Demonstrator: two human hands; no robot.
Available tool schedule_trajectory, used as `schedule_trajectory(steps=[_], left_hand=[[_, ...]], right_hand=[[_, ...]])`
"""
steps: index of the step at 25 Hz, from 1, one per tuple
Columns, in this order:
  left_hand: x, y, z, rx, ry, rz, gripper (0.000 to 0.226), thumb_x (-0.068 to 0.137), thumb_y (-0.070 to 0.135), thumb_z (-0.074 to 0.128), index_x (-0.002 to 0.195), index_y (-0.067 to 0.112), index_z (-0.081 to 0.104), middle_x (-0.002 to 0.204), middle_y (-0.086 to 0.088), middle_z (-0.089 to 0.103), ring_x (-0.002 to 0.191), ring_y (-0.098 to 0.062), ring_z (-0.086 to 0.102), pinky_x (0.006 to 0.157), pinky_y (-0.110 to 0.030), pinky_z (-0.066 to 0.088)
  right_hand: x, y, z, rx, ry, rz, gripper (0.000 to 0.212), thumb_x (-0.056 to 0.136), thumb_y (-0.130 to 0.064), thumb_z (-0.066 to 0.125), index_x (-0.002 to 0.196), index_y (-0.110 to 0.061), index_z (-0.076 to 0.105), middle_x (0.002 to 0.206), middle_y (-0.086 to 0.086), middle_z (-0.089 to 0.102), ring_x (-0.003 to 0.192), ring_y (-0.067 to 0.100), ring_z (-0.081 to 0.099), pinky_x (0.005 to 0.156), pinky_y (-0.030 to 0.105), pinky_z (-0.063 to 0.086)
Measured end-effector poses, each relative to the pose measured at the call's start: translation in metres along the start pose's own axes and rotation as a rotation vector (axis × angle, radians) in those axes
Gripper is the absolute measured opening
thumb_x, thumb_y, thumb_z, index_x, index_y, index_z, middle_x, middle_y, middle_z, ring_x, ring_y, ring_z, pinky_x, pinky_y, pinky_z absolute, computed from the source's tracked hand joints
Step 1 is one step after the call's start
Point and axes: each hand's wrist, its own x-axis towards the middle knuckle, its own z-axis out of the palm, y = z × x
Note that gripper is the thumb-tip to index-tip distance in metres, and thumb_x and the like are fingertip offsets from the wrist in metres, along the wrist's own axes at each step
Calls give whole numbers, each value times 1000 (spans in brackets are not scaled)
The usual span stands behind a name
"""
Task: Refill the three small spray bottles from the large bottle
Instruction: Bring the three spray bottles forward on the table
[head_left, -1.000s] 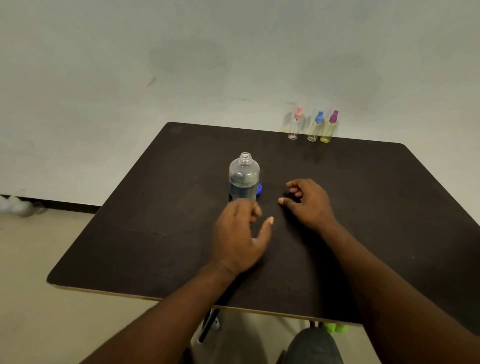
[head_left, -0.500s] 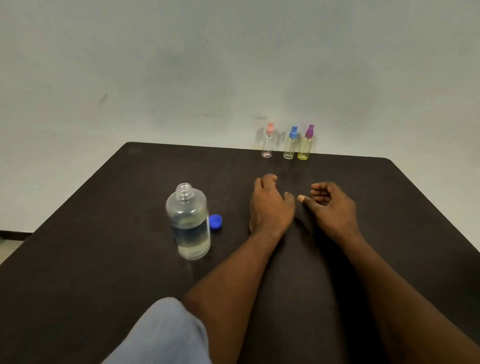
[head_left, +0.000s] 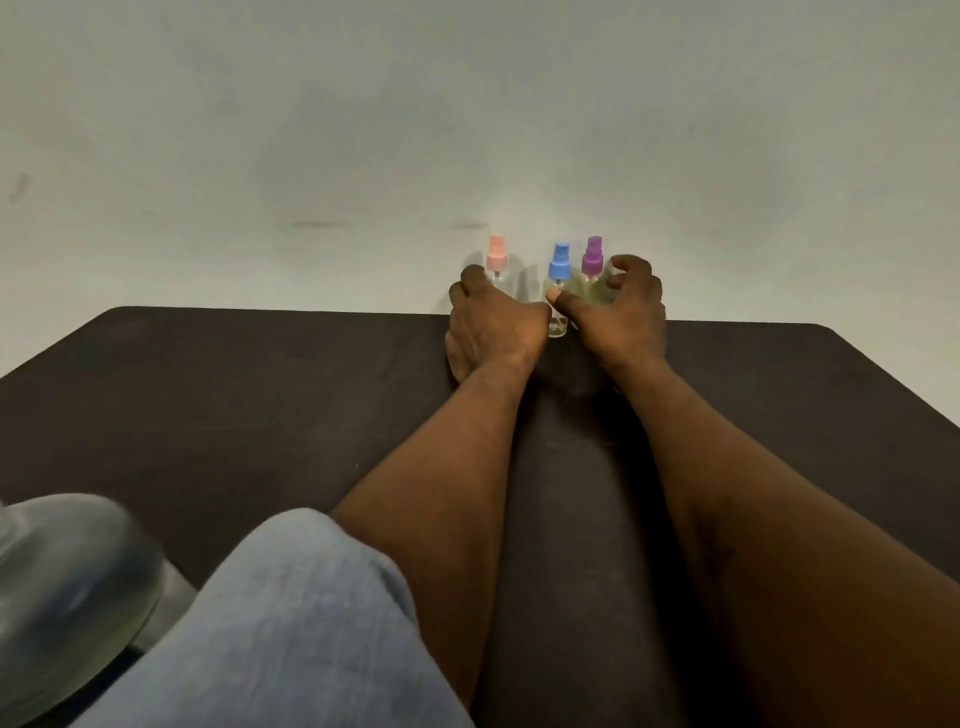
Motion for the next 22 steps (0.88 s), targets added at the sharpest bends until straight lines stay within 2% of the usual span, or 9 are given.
schedule_trajectory(steps=[3, 5, 8, 12, 17, 22], left_hand=[[10, 0, 7, 22, -119, 40, 45, 77, 52, 70, 115, 35, 54, 111, 8, 67, 105, -23, 67, 88, -41, 54], [9, -1, 5, 21, -203, 87, 32, 79, 45, 65, 108, 41, 55, 102, 11, 68, 97, -21, 67, 85, -40, 54], [1, -4, -5, -82, -285, 107, 29, 80, 35, 66, 109, 37, 60, 100, 11, 70, 93, -20, 67, 81, -38, 55], [-17, -10, -30, -233, -358, 46, 26, 76, 19, 77, 96, 27, 63, 92, 6, 71, 87, -19, 67, 83, -45, 61], [-63, -11, -64, -280, -381, -5, 29, 72, 11, 81, 93, 26, 68, 89, 9, 73, 85, -14, 70, 83, -42, 62], [-137, -14, -115, -240, -420, -3, 32, 69, 17, 88, 91, 28, 67, 85, 11, 73, 81, -7, 70, 80, -40, 63]], right_hand=[[14, 2, 9, -29, -127, -33, 44, 82, -41, 76, 120, -30, 56, 114, -7, 69, 105, 21, 67, 94, 44, 56], [15, 4, 10, -29, -202, -69, 36, 88, -36, 74, 121, -28, 63, 113, -7, 71, 104, 21, 68, 94, 42, 56], [6, 4, 3, 48, -257, -100, 35, 90, -33, 78, 122, -26, 65, 113, -7, 73, 103, 17, 70, 90, 33, 56], [-24, 3, -15, 144, -310, -87, 36, 87, -25, 84, 119, -27, 67, 107, -15, 74, 98, 1, 70, 72, 6, 49], [-83, -8, -46, 176, -358, -51, 45, 90, -18, 81, 129, -28, 63, 116, -14, 72, 102, -1, 69, 82, 10, 51], [-166, -25, -85, 179, -342, -21, 47, 91, -11, 79, 117, -45, 59, 109, -24, 70, 100, -15, 66, 75, 3, 49]])
